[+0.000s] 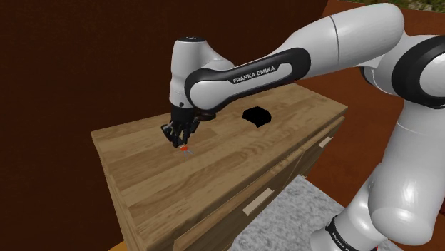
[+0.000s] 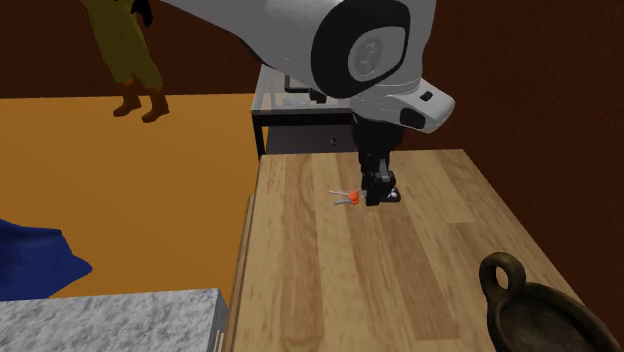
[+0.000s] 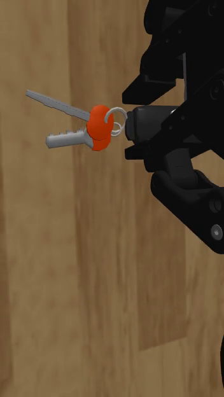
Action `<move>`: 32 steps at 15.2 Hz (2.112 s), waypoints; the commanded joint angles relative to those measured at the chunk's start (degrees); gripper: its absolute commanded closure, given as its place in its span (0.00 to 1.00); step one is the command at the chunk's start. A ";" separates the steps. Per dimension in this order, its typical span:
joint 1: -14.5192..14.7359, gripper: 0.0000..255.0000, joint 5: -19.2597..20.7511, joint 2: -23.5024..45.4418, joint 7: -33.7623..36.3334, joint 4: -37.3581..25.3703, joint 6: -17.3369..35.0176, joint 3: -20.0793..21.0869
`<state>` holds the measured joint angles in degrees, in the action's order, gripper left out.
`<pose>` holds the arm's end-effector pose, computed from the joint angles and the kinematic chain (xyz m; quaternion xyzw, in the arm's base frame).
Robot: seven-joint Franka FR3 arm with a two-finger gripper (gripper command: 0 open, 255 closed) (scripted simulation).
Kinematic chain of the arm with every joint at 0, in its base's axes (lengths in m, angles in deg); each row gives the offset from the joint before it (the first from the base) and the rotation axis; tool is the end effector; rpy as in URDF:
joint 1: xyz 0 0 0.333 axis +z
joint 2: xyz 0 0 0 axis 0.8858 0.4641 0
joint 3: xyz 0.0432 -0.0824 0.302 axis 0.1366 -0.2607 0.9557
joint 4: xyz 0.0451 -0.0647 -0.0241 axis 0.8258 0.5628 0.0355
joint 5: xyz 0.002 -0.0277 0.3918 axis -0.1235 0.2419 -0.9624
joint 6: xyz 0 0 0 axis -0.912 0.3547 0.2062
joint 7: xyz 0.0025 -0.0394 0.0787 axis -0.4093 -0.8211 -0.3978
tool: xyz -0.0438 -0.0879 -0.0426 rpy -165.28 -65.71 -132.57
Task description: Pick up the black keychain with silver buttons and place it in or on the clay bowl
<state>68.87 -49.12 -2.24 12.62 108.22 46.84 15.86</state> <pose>0.5506 0.2873 0.3923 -0.9997 -0.0039 -0.0253 0.0058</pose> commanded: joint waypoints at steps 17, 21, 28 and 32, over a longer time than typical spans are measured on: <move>-0.26 1.00 -2.18 -3.72 -1.56 -9.31 -12.70 0.65; -0.21 1.00 -2.39 -4.04 -1.75 -12.00 -15.68 0.73; -4.00 1.00 -2.07 -0.63 -8.62 -17.77 -17.97 -1.99; -6.25 1.00 -1.60 2.83 -12.87 -23.05 -19.79 -3.63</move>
<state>63.11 -50.86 -0.36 0.81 86.87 27.80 12.61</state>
